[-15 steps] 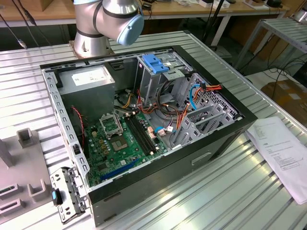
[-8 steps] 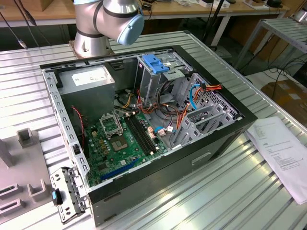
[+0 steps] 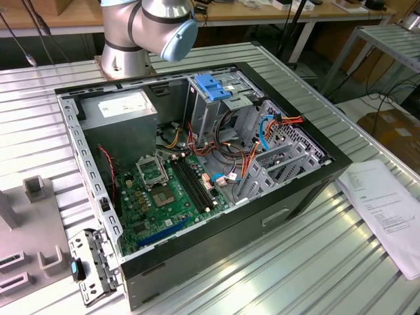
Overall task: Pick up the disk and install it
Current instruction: 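Pick up the disk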
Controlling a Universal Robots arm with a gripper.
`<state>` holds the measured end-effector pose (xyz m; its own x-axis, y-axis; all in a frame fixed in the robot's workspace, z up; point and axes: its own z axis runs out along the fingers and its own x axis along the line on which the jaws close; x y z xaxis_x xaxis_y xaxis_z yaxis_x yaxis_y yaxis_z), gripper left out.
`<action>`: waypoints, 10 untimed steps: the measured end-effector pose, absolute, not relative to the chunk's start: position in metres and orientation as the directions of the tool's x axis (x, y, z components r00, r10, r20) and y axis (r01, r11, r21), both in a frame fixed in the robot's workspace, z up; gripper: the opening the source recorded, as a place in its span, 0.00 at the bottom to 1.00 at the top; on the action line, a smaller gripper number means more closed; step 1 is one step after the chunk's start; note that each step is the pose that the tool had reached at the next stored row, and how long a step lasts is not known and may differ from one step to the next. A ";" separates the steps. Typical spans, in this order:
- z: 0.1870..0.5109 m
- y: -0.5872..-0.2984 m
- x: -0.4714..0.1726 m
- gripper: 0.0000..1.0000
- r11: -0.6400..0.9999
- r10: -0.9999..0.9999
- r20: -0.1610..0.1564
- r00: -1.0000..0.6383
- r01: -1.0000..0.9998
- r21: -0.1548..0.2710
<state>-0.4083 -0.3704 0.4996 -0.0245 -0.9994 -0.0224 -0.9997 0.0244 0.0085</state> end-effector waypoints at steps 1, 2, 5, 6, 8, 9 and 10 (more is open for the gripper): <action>0.500 -0.370 -0.407 0.37 0.024 -0.999 -0.022 -0.025 -1.000 0.008; 0.500 -0.370 -0.406 0.37 0.024 -0.999 -0.022 -0.025 -1.000 0.008; 0.500 -0.370 -0.402 0.37 0.024 -0.999 -0.022 -0.025 -1.000 0.008; 0.500 -0.370 -0.401 0.37 0.024 -0.999 -0.022 -0.025 -1.000 0.008; 0.500 -0.370 -0.399 0.37 0.024 -0.999 -0.022 -0.025 -1.000 0.008; 0.500 -0.370 -0.399 0.37 0.024 -0.999 -0.022 -0.025 -1.000 0.008; 0.500 -0.370 -0.397 0.37 0.024 -0.999 -0.022 -0.025 -1.000 0.008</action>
